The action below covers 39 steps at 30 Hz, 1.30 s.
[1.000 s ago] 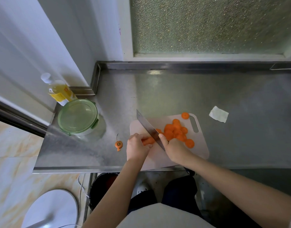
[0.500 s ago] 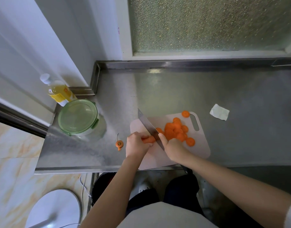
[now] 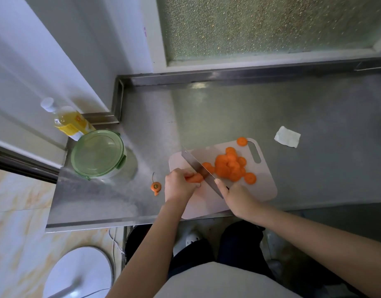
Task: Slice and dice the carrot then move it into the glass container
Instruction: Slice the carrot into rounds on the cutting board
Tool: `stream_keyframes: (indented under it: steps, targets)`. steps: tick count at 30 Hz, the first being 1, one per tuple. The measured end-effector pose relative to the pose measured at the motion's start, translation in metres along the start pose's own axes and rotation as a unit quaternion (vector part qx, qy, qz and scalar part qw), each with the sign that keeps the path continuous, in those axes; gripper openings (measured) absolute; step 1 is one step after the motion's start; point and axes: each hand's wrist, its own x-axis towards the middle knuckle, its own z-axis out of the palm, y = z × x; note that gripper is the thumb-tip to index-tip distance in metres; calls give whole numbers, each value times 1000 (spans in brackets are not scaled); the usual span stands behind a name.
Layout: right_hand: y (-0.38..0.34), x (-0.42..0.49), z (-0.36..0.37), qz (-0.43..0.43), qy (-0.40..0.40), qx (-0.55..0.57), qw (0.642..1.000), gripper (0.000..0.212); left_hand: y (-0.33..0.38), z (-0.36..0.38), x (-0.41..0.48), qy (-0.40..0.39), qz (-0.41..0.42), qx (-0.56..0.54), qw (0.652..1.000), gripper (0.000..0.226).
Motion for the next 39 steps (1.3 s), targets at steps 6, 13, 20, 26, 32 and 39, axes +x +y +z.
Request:
stream_keyframes:
  steps: [6,13,20,26,32,39]
  targets:
    - [6,-1,5,31,10,-26,999,86,2,0,-2,7,4,12,1000,39]
    - [-4,-4,-3,17,-8,-162,987,61,7,-3,-8,5,1,10,1000,32]
    - [4,-10,-5,96,8,-11,995,49,9,-2,-11,22,19,18,999,28]
    - [-8,2,10,84,-2,-27,996,53,10,1,-15,40,24,26,999,29]
    - [-12,30,17,-9,59,-51,997,70,11,0,-15,36,37,27,998,23]
    - [-13,48,6,26,48,-80,995,72,7,-1,-15,36,43,21,998,22]
